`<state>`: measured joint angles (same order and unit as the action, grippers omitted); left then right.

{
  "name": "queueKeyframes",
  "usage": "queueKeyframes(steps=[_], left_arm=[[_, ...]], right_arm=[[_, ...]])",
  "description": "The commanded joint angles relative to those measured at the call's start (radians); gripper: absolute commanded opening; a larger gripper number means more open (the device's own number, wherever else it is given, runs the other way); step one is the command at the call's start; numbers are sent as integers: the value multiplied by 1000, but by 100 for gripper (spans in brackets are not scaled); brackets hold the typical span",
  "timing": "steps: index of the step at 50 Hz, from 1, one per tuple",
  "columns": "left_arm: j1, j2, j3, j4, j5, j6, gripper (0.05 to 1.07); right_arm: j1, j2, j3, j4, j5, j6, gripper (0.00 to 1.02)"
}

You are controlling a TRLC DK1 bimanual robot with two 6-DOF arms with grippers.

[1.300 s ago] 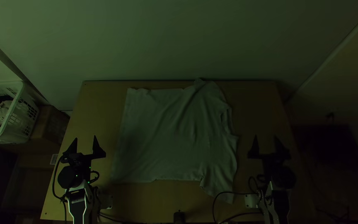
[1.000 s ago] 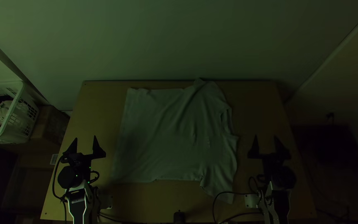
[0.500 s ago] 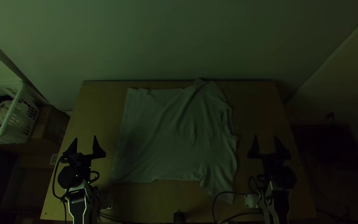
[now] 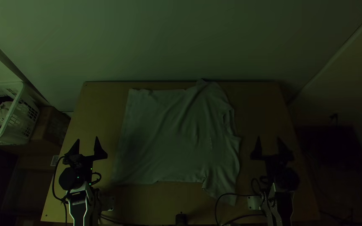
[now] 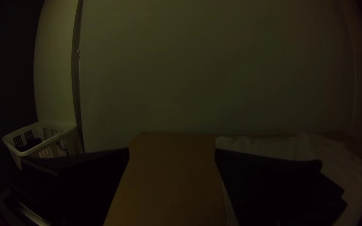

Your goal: Fold the t-shirt

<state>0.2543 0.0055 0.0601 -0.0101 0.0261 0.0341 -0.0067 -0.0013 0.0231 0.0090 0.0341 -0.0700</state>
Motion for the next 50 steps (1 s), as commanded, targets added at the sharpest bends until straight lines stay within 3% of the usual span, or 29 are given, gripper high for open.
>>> queueKeyframes(steps=[1, 23, 44, 50], left_arm=[[19, -7, -36, -24, -8, -14, 103], [17, 13, 69, -47, -8, -2, 103], [-4, 340, 357, 10, -8, 15, 103], [-9, 450, 449, 29, -8, 15, 103]], right_arm=[[8, -3, -15, -18, 6, 29, 98], [28, 46, 107, 48, 4, 3, 98], [36, 463, 363, 293, 4, -93, 98], [8, 615, 466, 310, 4, -94, 98]])
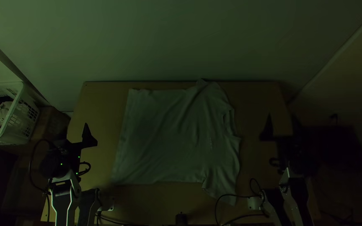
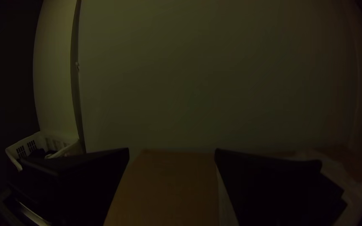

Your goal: Fold the t-shirt

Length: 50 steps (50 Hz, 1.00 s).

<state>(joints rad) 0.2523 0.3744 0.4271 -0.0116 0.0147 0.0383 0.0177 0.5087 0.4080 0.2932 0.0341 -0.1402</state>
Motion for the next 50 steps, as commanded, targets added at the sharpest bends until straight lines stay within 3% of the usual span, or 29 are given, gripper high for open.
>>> queueKeyframes(steps=[1, 22, 29, 50], left_arm=[[-10, 100, 98, 35, 4, 11, 103], [-88, 574, 518, -24, -71, 8, 103], [-119, 742, 693, -148, -70, 6, 103], [-186, 1063, 955, -211, -71, -101, 103]], right_arm=[[-19, 129, 100, 27, 4, -25, 98], [-25, 548, 476, 15, 7, -4, 98], [-19, 686, 611, -9, 6, 27, 98], [31, 1008, 894, -127, 4, 74, 98]])
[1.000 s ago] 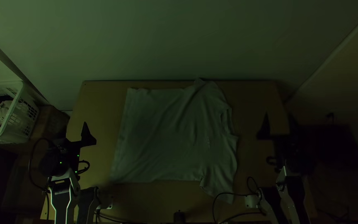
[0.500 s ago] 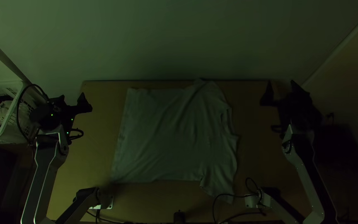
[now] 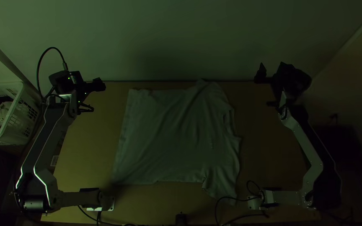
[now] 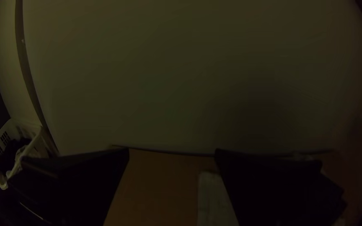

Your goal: Fold the t-shirt

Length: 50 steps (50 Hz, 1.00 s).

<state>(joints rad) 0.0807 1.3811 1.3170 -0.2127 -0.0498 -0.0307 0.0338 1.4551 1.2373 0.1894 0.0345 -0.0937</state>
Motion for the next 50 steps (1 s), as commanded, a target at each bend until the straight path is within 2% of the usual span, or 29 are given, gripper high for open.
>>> queueKeyframes(steps=[1, 10, 16, 26, 34, 41, 47, 50], left_arm=[[-21, 70, 77, -19, -7, -34, 103], [-32, 222, 194, -76, -7, -63, 103], [-36, 329, 289, -142, -7, -83, 103], [-50, 500, 452, -248, -7, -100, 103], [-64, 651, 628, -396, -7, -124, 103], [-81, 730, 686, -407, -9, -130, 102], [-88, 820, 804, -510, -9, -133, 101], [-90, 843, 821, -514, -18, -135, 101]], right_arm=[[18, 74, 79, -31, 4, 35, 98], [43, 226, 234, -163, -5, 92, 98], [55, 338, 364, -285, -48, 138, 98], [92, 476, 482, -360, -59, 193, 98], [103, 567, 574, -444, -70, 267, 98], [127, 603, 610, -492, -71, 282, 98], [149, 634, 657, -570, -71, 292, 98], [153, 643, 666, -590, -71, 293, 98]])
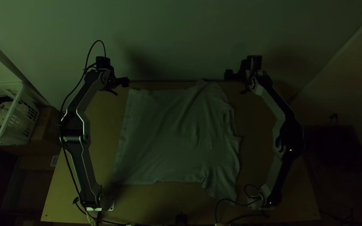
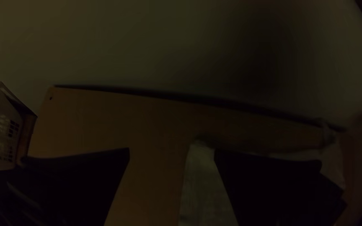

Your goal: Fold the t-shirt

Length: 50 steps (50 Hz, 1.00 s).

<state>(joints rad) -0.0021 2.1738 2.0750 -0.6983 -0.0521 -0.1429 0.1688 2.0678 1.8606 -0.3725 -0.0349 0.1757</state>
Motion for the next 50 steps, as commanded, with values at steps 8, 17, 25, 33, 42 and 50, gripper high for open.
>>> queueKeyframes(steps=[8, 17, 25, 33, 42, 50], left_arm=[[-19, 95, 94, -29, -15, -29, 101], [-33, 146, 112, -32, -25, -27, 101], [-56, 181, 122, -23, -51, -29, 101], [-68, 218, 148, -18, -72, -29, 101], [-68, 247, 157, -18, -92, -27, 100], [-68, 264, 151, -20, -103, -17, 84]], right_arm=[[32, 48, 45, -28, -2, 24, 98], [34, 54, 43, -28, -2, 30, 98], [35, 54, 29, -28, -2, 34, 98], [40, 57, 17, -28, -2, 38, 98], [40, 54, 26, -28, -2, 44, 98], [43, 51, 25, -28, -2, 54, 98]])
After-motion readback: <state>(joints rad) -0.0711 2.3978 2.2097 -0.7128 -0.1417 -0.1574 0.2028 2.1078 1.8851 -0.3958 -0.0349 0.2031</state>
